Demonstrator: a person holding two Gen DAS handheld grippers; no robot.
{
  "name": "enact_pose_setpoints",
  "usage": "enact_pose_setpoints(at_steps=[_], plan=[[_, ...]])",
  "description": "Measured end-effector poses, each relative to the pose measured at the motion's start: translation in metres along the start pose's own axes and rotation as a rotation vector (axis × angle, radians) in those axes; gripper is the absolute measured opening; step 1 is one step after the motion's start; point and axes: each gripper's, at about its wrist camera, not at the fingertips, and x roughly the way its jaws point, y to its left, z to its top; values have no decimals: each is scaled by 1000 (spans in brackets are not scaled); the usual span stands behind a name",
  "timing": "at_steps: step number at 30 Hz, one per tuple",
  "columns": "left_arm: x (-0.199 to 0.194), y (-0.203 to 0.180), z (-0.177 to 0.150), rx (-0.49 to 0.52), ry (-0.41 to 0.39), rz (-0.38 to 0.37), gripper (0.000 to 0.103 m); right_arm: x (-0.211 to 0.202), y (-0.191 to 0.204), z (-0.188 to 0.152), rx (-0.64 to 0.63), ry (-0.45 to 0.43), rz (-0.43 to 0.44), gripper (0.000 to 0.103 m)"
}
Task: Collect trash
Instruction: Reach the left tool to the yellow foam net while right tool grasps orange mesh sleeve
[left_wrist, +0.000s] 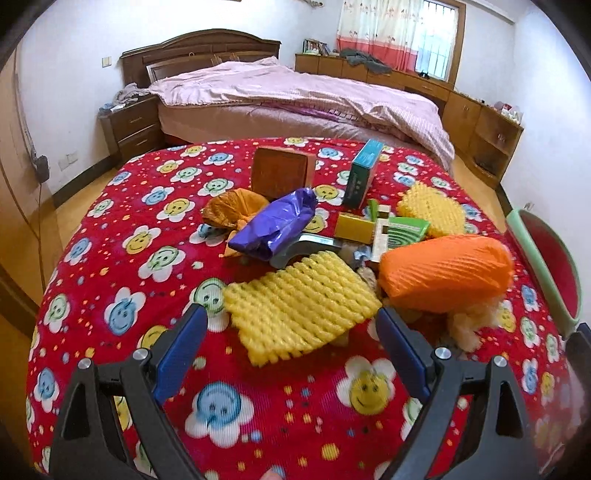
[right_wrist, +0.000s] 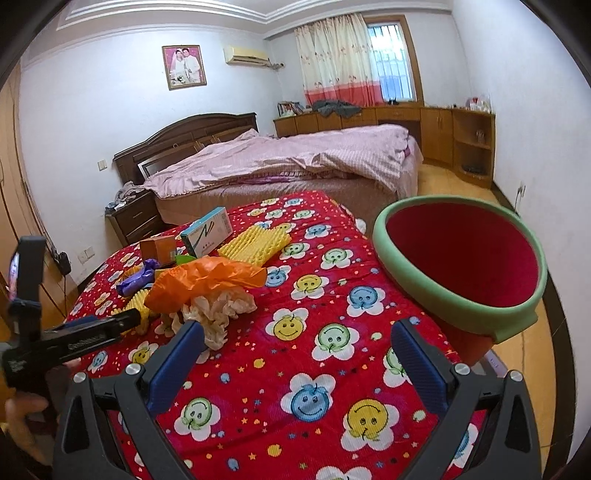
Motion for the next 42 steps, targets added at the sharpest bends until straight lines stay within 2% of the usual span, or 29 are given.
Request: enact_pose_setpoints(at_steps=[3, 6, 11, 13, 16, 17, 21, 22, 25, 26, 30, 39, 41, 42], plan=[[10, 4, 2, -15, 24, -8, 91, 7, -5, 5, 26, 20, 18, 103], [15, 14, 4, -61, 40, -20, 85, 14, -7, 11, 38, 29, 41, 103], [9, 29, 5, -123, 15, -47, 79, 28, -4, 18, 44, 47, 87, 103], [9, 33, 5, -136, 12, -65, 70, 33, -2, 19, 52, 53, 95, 103], [16, 40, 6, -155, 42, -85, 59, 40, 4, 21, 39, 82, 96, 103], [18, 42, 6, -158, 41, -90, 58, 42, 6, 21, 25, 93, 92, 103], [21, 45, 9, -142, 49, -121, 40, 48, 17, 26, -28, 109, 56, 103], [21, 45, 10, -138, 49, -126, 32, 49, 19, 28, -32, 116, 51, 103], [21, 46, 8, -139, 58, -180, 17, 54, 22, 34, -32, 125, 64, 103], [20, 46, 8, -140, 58, -188, 15, 56, 23, 35, -34, 123, 67, 103], [10, 45, 3, -144, 50, -200, 14, 61, 28, 37, -36, 124, 77, 103], [-29, 62, -11, -197, 19, -122, 15, 72, 51, 44, -71, 170, 133, 103], [-32, 65, -10, -208, 24, -113, 21, 74, 57, 44, -71, 177, 146, 103], [-33, 66, -9, -211, 25, -108, 31, 74, 58, 44, -69, 179, 152, 103]])
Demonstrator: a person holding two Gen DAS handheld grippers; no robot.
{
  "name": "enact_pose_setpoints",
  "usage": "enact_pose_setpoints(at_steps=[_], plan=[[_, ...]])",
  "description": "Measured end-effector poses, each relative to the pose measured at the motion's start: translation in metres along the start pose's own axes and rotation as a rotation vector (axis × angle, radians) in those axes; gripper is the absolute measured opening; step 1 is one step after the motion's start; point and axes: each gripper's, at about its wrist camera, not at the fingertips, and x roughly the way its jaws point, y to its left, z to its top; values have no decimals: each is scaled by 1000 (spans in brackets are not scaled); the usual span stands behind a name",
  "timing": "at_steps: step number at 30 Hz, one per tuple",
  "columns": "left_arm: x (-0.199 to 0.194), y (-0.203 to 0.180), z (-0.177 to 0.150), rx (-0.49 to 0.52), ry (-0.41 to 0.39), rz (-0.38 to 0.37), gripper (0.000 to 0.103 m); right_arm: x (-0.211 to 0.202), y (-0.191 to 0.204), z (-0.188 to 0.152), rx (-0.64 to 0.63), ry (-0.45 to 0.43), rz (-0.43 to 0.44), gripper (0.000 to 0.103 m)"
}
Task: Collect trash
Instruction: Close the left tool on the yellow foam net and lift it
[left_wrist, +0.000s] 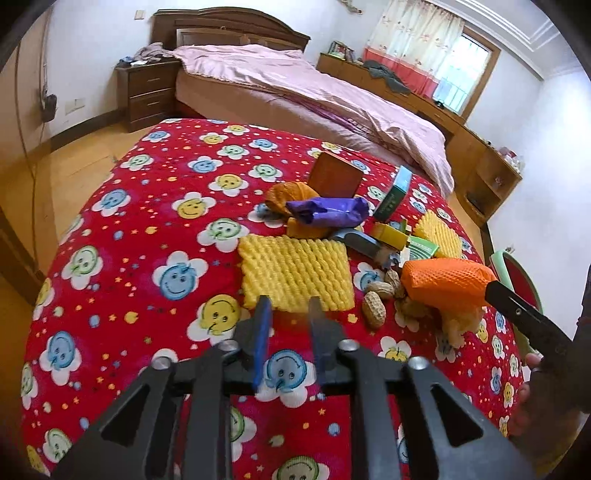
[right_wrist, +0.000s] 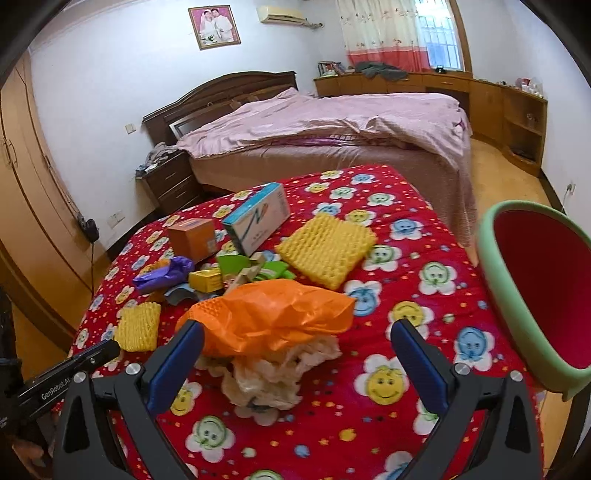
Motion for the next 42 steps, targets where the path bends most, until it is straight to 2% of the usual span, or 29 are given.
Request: enact_pose_setpoints(at_steps=[1, 4, 7, 12, 20, 22, 24, 25, 29, 37, 38, 40, 42], plan=[[-1, 0, 1, -3, -5, 10, 42, -1, 1, 0, 2, -1, 11, 103], [1, -2, 5, 8, -9, 36, 60, -4, 6, 0, -8, -6, 20, 103], [18, -8, 12, 41, 34, 41, 61, -6, 7, 1, -16, -6, 13, 103], [44, -10, 15, 42, 101, 53, 61, -9, 2, 2, 3, -8, 10, 103], [55, -19, 22, 86, 66, 61, 61, -9, -3, 3, 5, -7, -3, 103], [56, -21, 23, 103, 50, 42, 51, -7, -3, 4, 5, -4, -2, 103], [56, -23, 23, 109, 49, 4, 27, -6, -2, 4, -1, -1, -1, 103], [55, -23, 22, 107, 50, -15, 19, -5, -1, 5, -5, 0, 0, 103], [44, -25, 20, 116, 20, -39, 12, -2, 4, 9, -19, 0, 1, 103], [17, -14, 11, 62, -15, -55, 12, 21, 19, 12, -74, 47, 19, 102], [15, -12, 10, 56, -16, -56, 12, 25, 21, 12, -90, 60, 17, 100], [11, -10, 8, 46, -17, -57, 12, 29, 26, 10, -115, 74, 5, 76], [8, -7, 6, 38, -19, -57, 12, 33, 29, 7, -130, 93, -3, 66]])
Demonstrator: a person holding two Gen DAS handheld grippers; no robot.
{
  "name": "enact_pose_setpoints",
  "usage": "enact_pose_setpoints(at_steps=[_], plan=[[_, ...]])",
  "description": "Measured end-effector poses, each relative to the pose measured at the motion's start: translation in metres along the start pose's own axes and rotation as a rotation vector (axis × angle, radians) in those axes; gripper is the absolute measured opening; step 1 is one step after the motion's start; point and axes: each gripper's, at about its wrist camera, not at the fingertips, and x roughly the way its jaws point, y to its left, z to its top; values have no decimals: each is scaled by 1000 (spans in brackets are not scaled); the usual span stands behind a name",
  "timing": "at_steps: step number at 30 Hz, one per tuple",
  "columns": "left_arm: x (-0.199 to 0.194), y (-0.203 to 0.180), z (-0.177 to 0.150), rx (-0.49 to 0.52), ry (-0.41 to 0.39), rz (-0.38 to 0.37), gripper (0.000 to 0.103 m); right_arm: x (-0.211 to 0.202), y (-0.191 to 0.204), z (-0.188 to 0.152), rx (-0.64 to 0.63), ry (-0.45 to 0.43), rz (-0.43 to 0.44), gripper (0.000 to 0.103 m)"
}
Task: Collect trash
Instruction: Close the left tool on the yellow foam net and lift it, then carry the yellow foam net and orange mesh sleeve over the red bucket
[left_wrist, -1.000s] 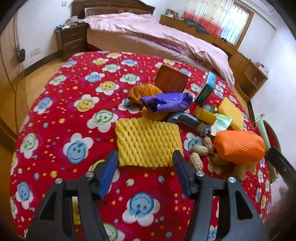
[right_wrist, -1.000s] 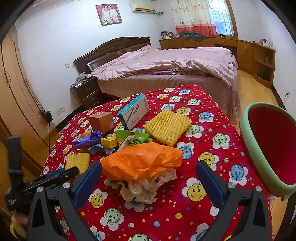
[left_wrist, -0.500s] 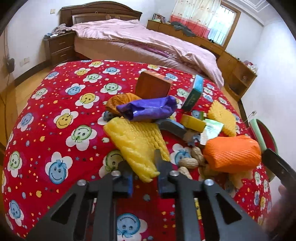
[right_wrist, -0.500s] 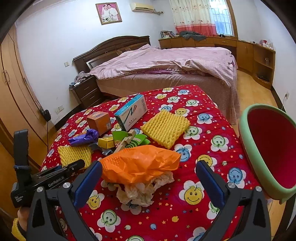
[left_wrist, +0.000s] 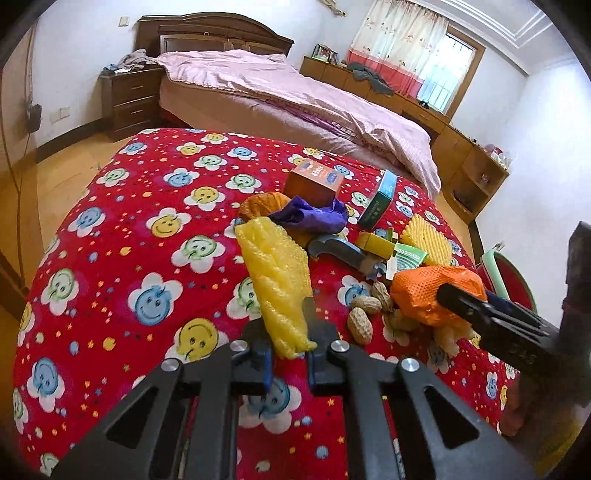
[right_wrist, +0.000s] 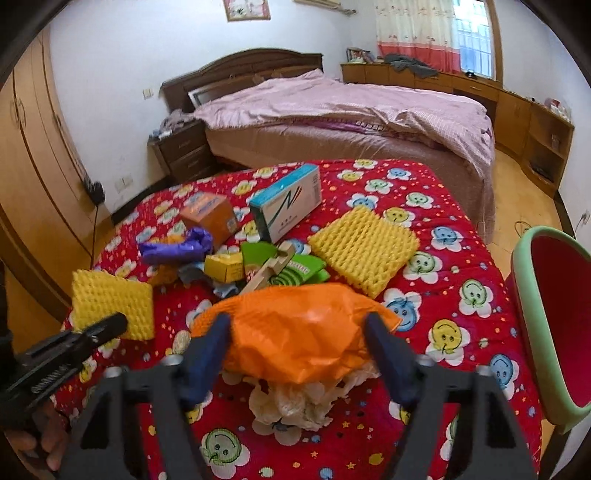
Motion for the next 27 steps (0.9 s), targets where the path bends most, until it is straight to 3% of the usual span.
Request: enact_pose_setpoints(at_steps=[7, 10, 18, 27], plan=[[-12, 0, -1, -15, -13, -21, 12, -12, 1, -2, -13, -27, 12, 24], [-19, -3, 0, -7, -28, -29, 12, -25, -3, 1, 4, -56, 31, 15], [-38, -15, 7, 15, -60, -61, 12, -63, -12, 11, 49, -137, 101, 13], [-57, -31, 18, 53, -87, -102, 12, -101, -17, 21, 67, -209, 116, 13]])
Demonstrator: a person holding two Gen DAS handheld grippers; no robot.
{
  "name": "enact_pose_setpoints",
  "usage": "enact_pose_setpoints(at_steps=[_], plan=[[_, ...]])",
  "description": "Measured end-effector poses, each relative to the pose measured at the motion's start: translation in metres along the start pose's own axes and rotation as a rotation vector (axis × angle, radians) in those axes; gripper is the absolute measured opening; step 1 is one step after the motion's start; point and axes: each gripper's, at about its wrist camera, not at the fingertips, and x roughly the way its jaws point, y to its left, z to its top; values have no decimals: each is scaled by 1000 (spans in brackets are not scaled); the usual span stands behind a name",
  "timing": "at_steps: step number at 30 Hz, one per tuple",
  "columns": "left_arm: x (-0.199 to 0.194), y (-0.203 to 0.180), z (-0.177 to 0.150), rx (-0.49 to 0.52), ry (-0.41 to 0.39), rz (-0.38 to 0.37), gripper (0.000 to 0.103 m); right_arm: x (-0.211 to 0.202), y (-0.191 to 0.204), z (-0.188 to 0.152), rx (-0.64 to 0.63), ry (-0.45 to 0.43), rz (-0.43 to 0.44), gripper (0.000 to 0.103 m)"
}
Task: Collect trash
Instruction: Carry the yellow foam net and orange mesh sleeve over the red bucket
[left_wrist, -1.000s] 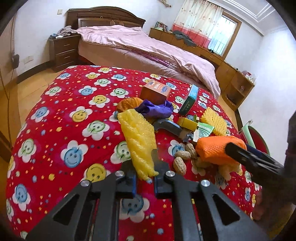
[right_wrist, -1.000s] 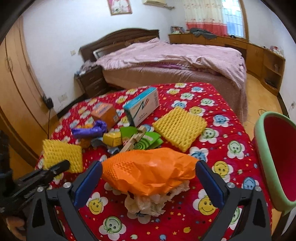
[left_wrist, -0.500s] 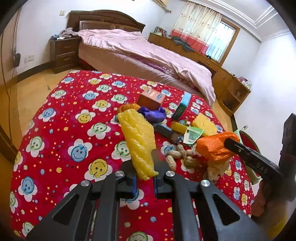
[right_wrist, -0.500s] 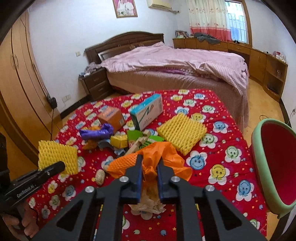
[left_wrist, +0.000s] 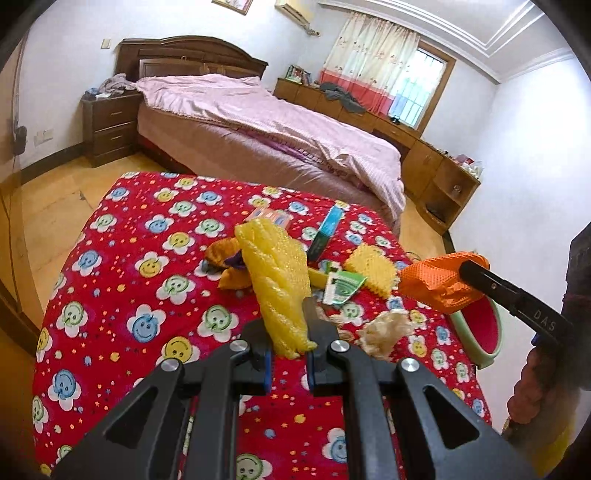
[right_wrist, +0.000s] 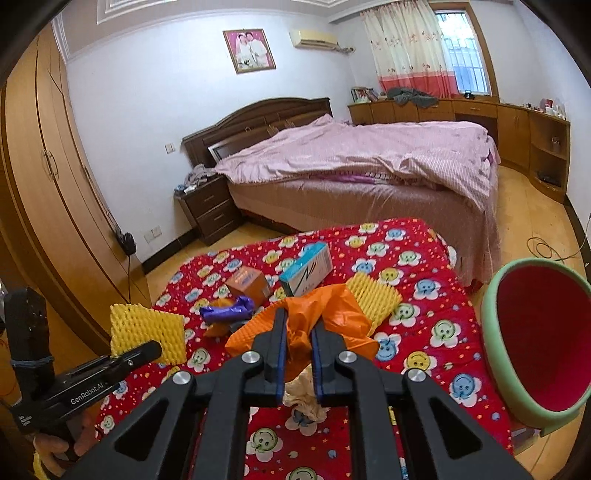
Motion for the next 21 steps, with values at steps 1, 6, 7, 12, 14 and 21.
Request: enact_pose_setpoints(at_steps=[1, 6, 7, 12, 14, 21], plan=[[-1, -3, 2, 6, -3, -5, 12, -3, 0, 1, -2, -7, -4, 13], [-5, -17, 9, 27, -3, -36, 12, -23, -2, 8, -16, -42, -27, 13], [-6, -21, 11, 29, -3, -44, 12, -27, -3, 10, -18, -49, -32, 13], [-6, -34, 19, 40, -2, -78, 12, -45, -10, 15, -23, -78, -57, 13], [-5, -42, 22, 53, -1, -92, 12, -51, -14, 18, -23, -88, -72, 13], [2, -76, 31, 104, 19, -153, 12, -71, -33, 24, -7, -116, -127, 13]])
